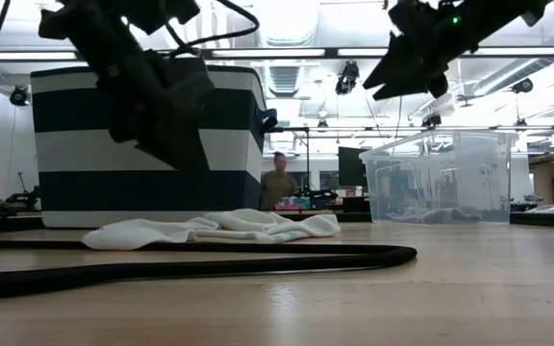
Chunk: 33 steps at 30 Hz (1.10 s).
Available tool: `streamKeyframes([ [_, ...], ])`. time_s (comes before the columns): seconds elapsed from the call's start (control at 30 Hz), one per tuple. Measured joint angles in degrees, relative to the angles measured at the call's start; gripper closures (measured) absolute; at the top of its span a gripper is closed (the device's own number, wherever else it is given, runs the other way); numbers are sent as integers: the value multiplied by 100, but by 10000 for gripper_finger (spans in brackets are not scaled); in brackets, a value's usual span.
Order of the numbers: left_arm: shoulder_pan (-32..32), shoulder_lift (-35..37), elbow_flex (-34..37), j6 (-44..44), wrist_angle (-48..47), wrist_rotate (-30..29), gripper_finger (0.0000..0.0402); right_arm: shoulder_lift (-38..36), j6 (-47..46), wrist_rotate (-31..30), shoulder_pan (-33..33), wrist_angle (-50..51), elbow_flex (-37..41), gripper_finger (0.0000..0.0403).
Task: Pick & Place Cloths
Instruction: Put the left white sock into the transparent bin
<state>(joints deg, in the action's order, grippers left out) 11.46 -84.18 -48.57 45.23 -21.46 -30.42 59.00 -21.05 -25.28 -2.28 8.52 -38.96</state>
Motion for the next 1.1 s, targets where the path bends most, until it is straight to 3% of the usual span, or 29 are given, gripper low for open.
streamKeyframes([
  [0.43,-82,-288,378,573,39,1039,243,1,-164,-17,510,-201,40,223],
  [0.67,-371,-792,375,-104,818,1143,243,90,-295,-17,592,-267,116,240],
  [0.9,-724,-1327,340,-381,840,1516,245,353,-301,-15,592,-339,125,261],
  [1.0,-808,-1497,336,-657,868,1692,266,489,-298,-16,605,-435,96,271],
  [1.1,-828,-1542,338,-875,953,1787,317,616,-299,-1,628,-504,66,281],
])
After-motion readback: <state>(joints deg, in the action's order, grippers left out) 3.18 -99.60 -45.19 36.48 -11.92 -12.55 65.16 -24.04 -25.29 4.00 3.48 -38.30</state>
